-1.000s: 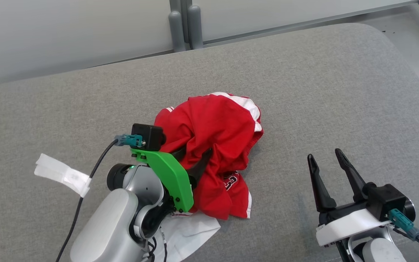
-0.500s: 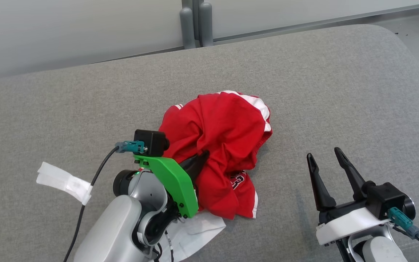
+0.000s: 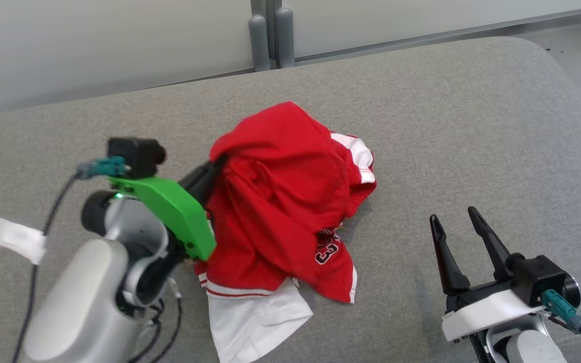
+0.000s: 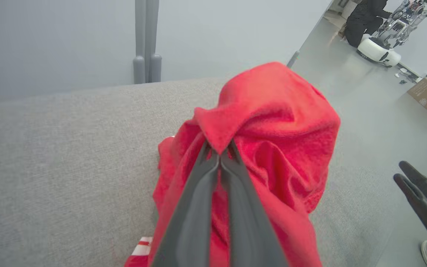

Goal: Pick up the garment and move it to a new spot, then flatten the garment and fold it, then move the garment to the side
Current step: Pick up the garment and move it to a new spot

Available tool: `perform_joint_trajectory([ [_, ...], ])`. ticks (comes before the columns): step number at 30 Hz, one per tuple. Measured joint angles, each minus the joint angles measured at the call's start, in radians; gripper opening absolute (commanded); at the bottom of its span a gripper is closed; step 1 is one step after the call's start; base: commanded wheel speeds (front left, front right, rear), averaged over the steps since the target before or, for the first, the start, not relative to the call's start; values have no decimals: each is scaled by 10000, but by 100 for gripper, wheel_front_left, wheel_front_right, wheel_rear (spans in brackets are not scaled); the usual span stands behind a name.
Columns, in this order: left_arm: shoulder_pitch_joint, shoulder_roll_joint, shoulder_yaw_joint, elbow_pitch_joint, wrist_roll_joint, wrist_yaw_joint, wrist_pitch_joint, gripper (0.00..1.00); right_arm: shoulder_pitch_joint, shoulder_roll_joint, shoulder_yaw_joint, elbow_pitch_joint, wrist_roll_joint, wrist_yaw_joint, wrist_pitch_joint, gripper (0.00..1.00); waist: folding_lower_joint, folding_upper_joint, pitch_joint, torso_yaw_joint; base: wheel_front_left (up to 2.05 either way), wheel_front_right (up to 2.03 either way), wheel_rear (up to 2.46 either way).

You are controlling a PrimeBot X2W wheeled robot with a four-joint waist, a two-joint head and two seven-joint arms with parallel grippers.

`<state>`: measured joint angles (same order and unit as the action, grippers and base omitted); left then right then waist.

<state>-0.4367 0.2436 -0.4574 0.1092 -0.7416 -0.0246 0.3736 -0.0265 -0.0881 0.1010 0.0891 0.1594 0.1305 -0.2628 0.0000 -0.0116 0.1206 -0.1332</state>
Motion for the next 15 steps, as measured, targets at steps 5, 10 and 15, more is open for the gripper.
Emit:
perform_joint_trajectory([
  [5,-437,1292,1191,-1551,-263,391,688,0,15,48,-58,-38,-33,2,0,100,0,0,-19,81,0,0,0],
  [10,-1236,2957,2569,-2259,-244,838,1473,0,20,111,-81,-40,-35,0,0,100,0,0,-27,148,0,0,0],
  [15,-2335,4661,3791,-1517,61,1197,2052,0,-51,153,-73,-52,-35,0,0,100,0,0,60,83,0,0,0],
])
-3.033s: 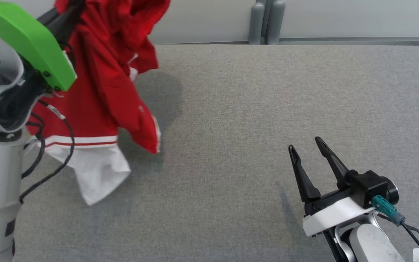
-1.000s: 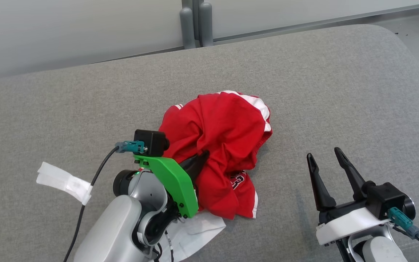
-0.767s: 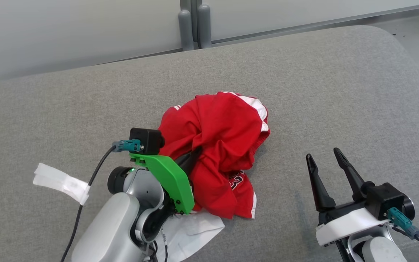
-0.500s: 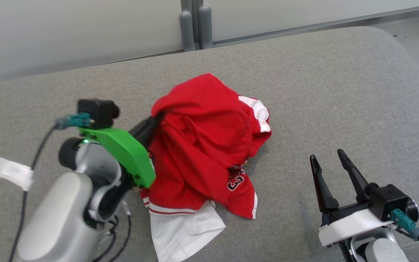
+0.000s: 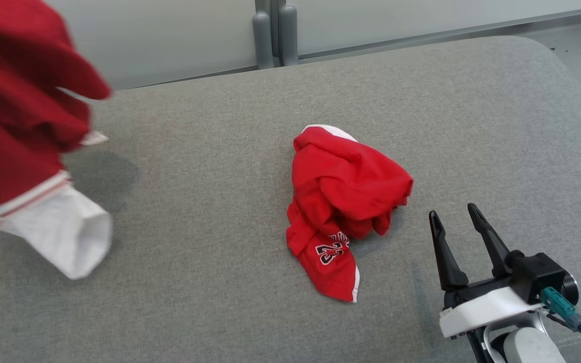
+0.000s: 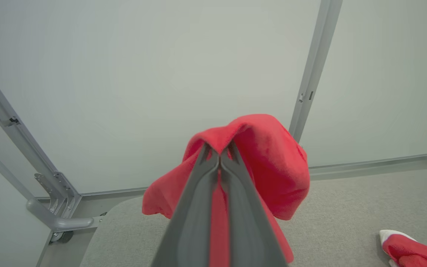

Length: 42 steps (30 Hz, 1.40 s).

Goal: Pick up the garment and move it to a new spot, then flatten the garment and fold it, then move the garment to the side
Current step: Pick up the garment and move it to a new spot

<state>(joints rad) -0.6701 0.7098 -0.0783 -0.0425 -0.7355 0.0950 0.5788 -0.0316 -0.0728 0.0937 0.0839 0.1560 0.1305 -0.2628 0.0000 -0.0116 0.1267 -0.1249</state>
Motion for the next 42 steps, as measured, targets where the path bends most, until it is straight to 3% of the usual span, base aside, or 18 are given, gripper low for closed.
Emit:
perform_joint_trajectory([
  [5,-209,1177,389,1634,554,-35,90,0,-111,56,13,8,21,0,0,100,0,0,92,-202,0,0,0],
  [7,-202,1289,510,2253,529,-73,-10,0,-110,67,-21,12,33,0,0,100,0,0,131,-291,0,0,0],
  [18,2052,955,523,4723,282,-355,-652,0,-98,190,-56,19,125,0,0,100,0,0,413,-649,0,0,0],
  [26,2911,249,652,5026,-144,-150,-961,0,-46,209,-148,73,102,0,0,100,0,0,439,-495,0,0,0],
  [27,2951,198,635,4995,-142,-150,-995,40,-50,211,-132,75,88,2,0,100,0,0,423,-466,0,0,0],
  [28,2987,134,654,4957,-140,-105,-1172,100,-51,213,-132,79,79,0,0,100,0,0,399,-438,0,0,0],
  [34,3227,-280,736,4303,-71,69,-2134,100,-42,178,-163,88,42,2,0,100,0,0,187,-267,0,0,0],
  [42,4290,-1049,706,2013,558,408,-4199,100,196,-128,-336,63,-8,0,0,100,0,0,-179,-80,0,0,0],
])
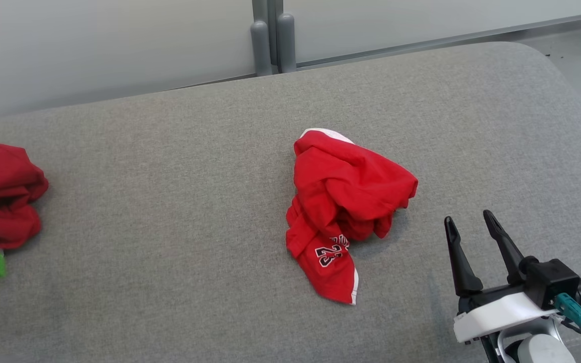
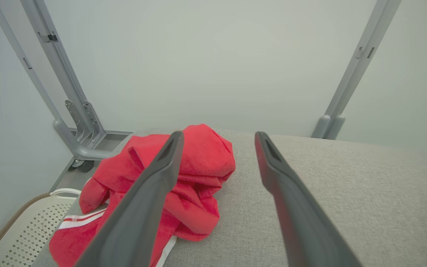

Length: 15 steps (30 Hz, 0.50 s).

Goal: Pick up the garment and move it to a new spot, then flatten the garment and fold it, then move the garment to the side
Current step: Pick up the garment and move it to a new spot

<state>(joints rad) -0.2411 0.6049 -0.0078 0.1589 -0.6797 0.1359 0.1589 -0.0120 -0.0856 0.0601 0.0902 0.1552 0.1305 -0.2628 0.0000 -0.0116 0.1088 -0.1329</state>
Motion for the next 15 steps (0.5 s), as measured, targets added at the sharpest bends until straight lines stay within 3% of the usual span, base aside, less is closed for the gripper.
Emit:
perform_joint_trajectory([
  [6,950,-1110,-738,-1279,602,217,-1396,100,161,-186,-88,-121,-82,2,0,100,0,0,-132,262,0,0,0],
  [8,1142,-1538,-947,-1407,571,36,-1985,100,192,-236,-73,-136,-92,2,0,100,0,0,-155,338,0,0,0],
  [15,1844,-2178,-1705,-506,1220,-585,-3804,100,162,-376,102,-184,-188,2,0,100,0,0,-149,397,0,0,0],
])
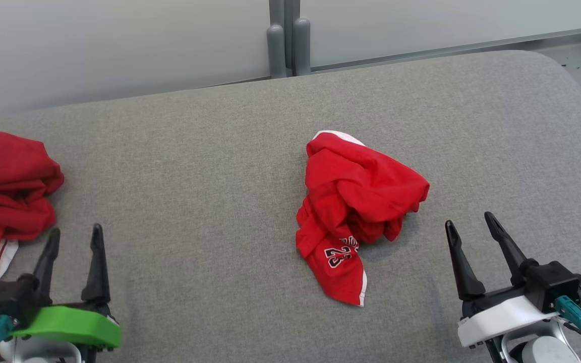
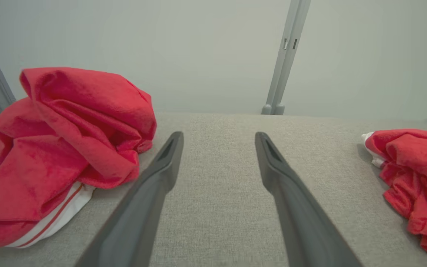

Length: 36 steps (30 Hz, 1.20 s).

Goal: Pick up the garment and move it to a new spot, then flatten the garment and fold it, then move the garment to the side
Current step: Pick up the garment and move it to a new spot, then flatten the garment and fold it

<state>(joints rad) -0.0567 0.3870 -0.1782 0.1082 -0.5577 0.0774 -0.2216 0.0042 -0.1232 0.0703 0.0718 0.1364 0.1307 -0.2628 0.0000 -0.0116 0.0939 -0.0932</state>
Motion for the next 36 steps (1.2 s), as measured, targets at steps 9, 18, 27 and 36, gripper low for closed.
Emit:
perform_joint_trajectory([
  [9,780,-575,399,408,1254,-1198,-397,100,73,-157,155,311,-84,0,0,100,0,0,-182,7,0,0,0],
  [18,1755,-1570,1294,552,2127,-1839,-408,100,364,-81,155,671,-127,0,0,100,0,0,-591,107,0,0,0],
  [27,2055,-2253,1831,368,2675,-2021,-410,100,551,40,-10,690,-169,0,0,100,0,0,-752,283,0,0,0],
  [36,1841,-2353,253,606,2740,-2063,-414,100,482,4,98,556,-173,0,0,100,0,0,-730,308,0,0,0],
])
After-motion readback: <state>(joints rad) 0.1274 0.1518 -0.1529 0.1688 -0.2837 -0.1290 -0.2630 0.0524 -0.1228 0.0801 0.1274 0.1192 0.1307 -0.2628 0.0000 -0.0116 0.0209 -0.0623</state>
